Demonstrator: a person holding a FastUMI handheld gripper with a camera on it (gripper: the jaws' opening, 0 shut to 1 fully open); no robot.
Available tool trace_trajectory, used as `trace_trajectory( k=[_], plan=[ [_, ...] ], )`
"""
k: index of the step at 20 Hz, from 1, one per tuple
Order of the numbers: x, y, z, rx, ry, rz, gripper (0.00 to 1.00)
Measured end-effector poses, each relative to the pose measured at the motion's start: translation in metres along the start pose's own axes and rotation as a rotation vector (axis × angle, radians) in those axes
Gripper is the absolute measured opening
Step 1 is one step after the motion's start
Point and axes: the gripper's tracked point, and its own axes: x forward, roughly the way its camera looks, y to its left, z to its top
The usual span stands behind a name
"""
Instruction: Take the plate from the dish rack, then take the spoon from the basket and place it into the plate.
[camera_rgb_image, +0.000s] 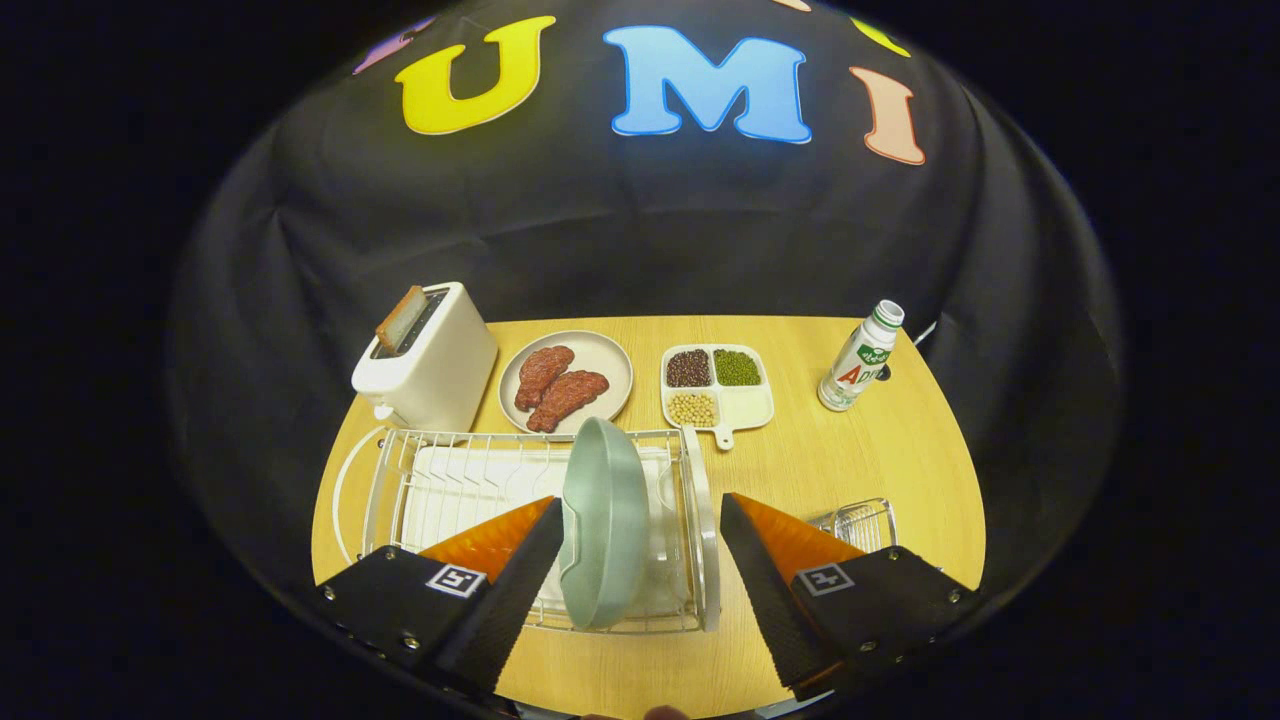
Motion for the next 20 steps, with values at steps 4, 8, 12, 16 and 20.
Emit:
trace_trajectory(
  k=[4, 8, 12, 16, 20],
  plan=[
    [0.024, 0.008, -0.010, 0.021, 0.051, -0.060, 0.97],
    [0.035, 0.006, -0.014, 0.013, 0.074, -0.139, 0.77],
    [0.051, 0.007, -0.024, 0.030, 0.123, -0.170, 0.25],
    [0.048, 0.016, -0.022, -0.078, 0.128, -0.178, 0.21],
    [0.035, 0.022, -0.012, -0.124, 0.099, -0.277, 0.21]
  ],
)
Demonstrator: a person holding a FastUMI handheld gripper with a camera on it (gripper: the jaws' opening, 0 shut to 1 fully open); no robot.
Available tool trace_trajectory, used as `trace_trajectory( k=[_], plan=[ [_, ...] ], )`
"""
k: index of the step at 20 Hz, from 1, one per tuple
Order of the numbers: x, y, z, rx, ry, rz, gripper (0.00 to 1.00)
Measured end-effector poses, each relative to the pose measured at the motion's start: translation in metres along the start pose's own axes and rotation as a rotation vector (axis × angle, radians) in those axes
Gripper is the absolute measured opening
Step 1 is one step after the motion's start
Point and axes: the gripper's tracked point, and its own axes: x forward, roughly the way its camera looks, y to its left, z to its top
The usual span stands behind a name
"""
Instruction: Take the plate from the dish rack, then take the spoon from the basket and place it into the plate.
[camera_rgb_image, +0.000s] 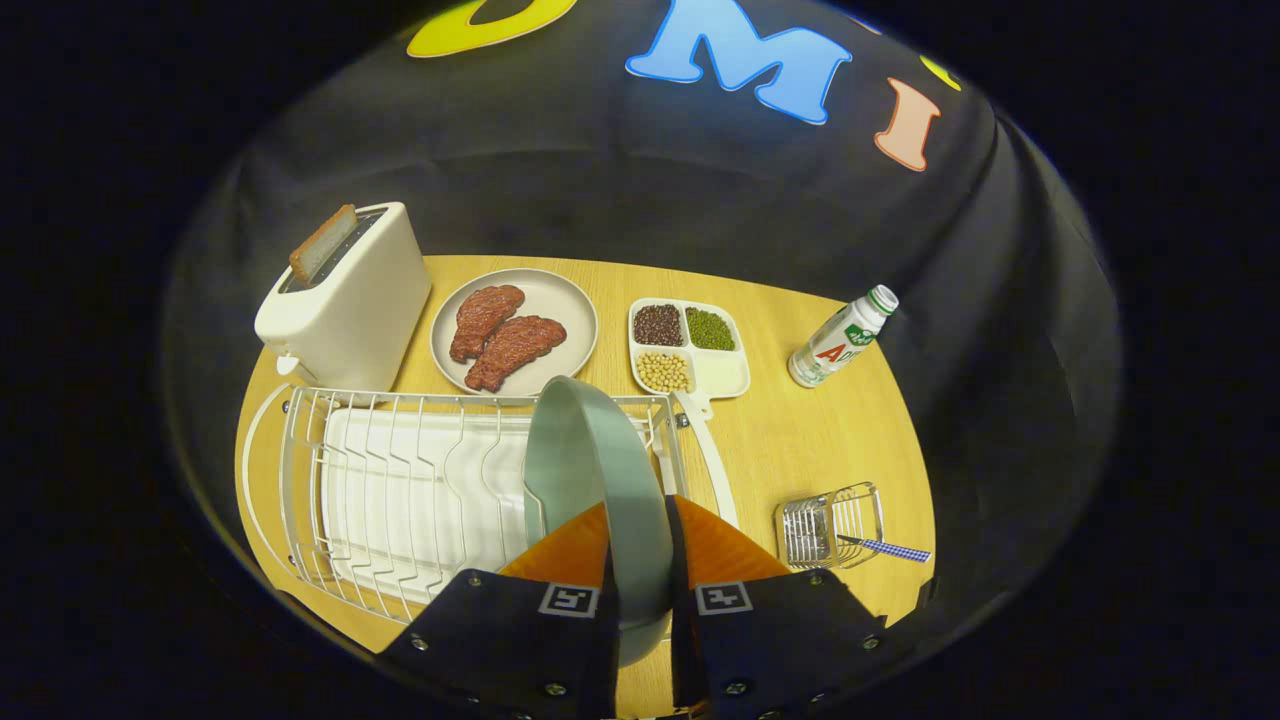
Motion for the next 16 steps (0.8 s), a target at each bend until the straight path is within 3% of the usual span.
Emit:
trace_trajectory(
  k=[5, 9, 16],
  plan=[
    [-0.022, -0.006, 0.035, -0.081, -0.097, -0.083, 0.21],
    [-0.033, -0.014, 0.047, -0.066, -0.114, -0.045, 0.21],
    [-0.067, -0.048, 0.025, -0.021, -0.106, 0.114, 0.21]
  ],
)
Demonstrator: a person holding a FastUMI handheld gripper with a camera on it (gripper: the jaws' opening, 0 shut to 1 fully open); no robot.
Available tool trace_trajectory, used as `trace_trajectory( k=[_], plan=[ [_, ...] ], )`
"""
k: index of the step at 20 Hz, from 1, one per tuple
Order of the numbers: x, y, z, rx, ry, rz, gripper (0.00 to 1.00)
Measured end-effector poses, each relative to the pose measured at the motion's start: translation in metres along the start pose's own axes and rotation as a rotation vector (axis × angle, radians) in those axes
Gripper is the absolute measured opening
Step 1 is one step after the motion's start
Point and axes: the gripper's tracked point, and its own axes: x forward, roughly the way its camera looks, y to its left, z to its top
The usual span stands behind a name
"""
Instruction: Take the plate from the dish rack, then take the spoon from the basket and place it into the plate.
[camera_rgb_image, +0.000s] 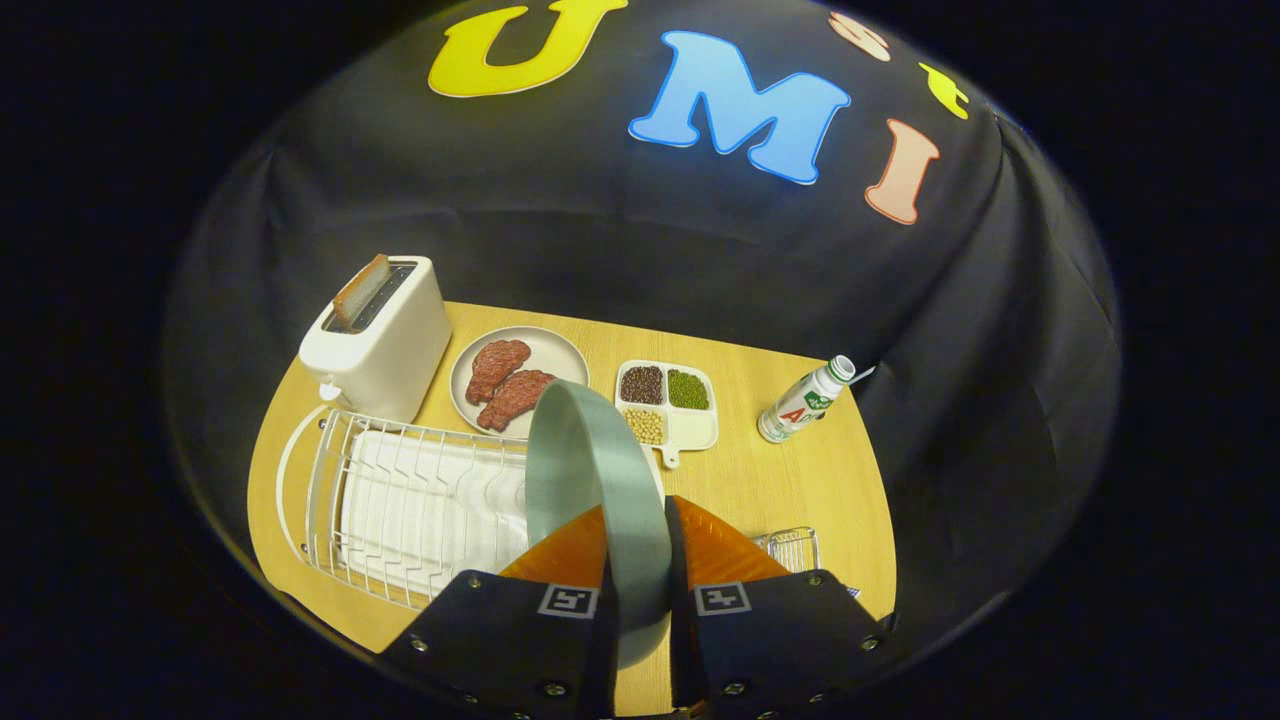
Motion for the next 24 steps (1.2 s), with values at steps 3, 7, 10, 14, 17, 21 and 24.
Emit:
trace_trajectory(
  k=[3, 7, 10, 14, 17, 21, 24],
  plan=[
    [-0.021, -0.021, -0.010, 0.030, -0.009, 0.050, 0.21],
    [-0.044, -0.047, -0.035, 0.056, -0.002, 0.126, 0.21],
    [-0.054, -0.064, -0.064, 0.095, 0.025, 0.199, 0.21],
    [-0.059, -0.093, -0.104, 0.161, 0.071, 0.269, 0.21],
    [-0.059, -0.115, -0.134, 0.178, 0.107, 0.295, 0.21],
    [-0.058, -0.139, -0.172, 0.202, 0.160, 0.302, 0.21],
    [-0.056, -0.151, -0.194, 0.216, 0.189, 0.310, 0.21]
  ],
)
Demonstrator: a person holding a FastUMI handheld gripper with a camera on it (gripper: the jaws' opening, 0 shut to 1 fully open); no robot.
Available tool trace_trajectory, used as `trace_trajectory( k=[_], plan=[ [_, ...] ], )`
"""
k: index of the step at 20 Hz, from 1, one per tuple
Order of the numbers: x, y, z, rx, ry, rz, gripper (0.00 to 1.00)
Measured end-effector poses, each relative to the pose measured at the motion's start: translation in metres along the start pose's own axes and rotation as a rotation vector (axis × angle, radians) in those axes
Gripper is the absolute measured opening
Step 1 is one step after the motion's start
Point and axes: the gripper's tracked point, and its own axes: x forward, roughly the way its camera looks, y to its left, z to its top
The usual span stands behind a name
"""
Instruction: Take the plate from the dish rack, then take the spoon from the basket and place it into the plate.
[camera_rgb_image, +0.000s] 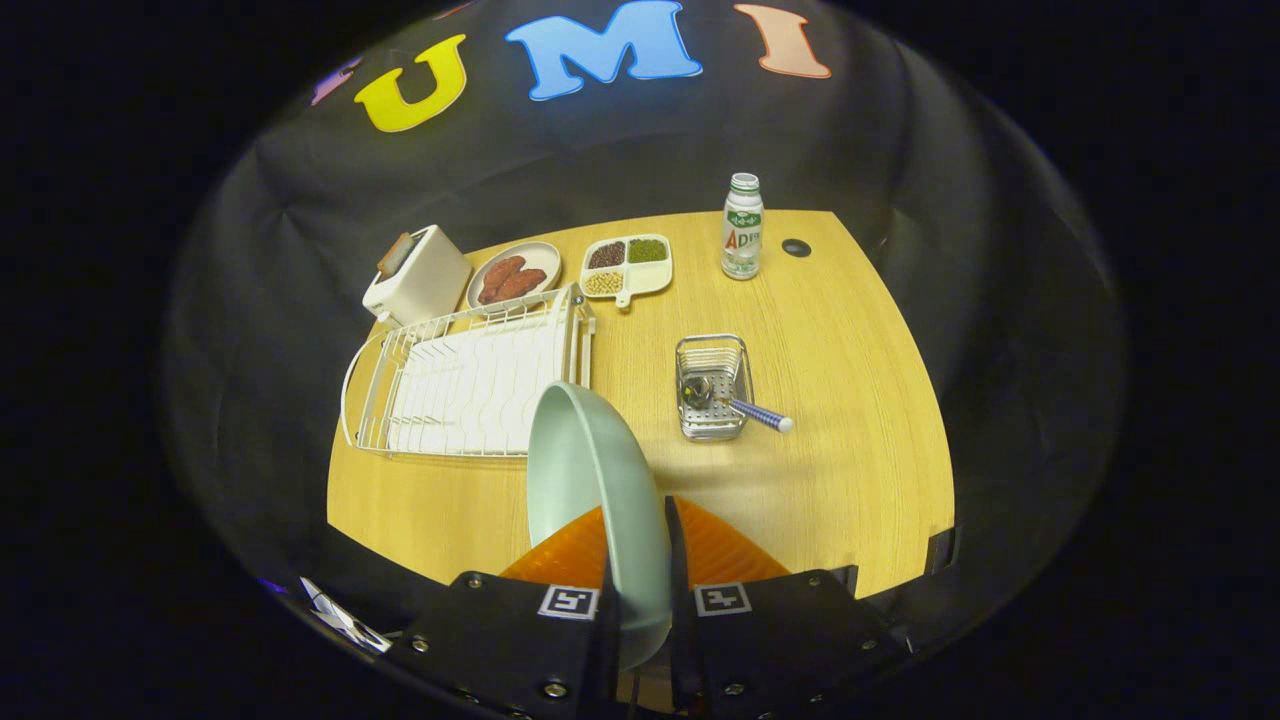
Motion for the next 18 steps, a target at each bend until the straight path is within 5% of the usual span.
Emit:
trace_trajectory(
  k=[6, 18],
  plan=[
    [0.016, -0.013, -0.027, 0.019, 0.041, 0.036, 0.21],
    [0.087, 0.017, -0.086, 0.156, 0.131, 0.263, 0.21]
  ],
)
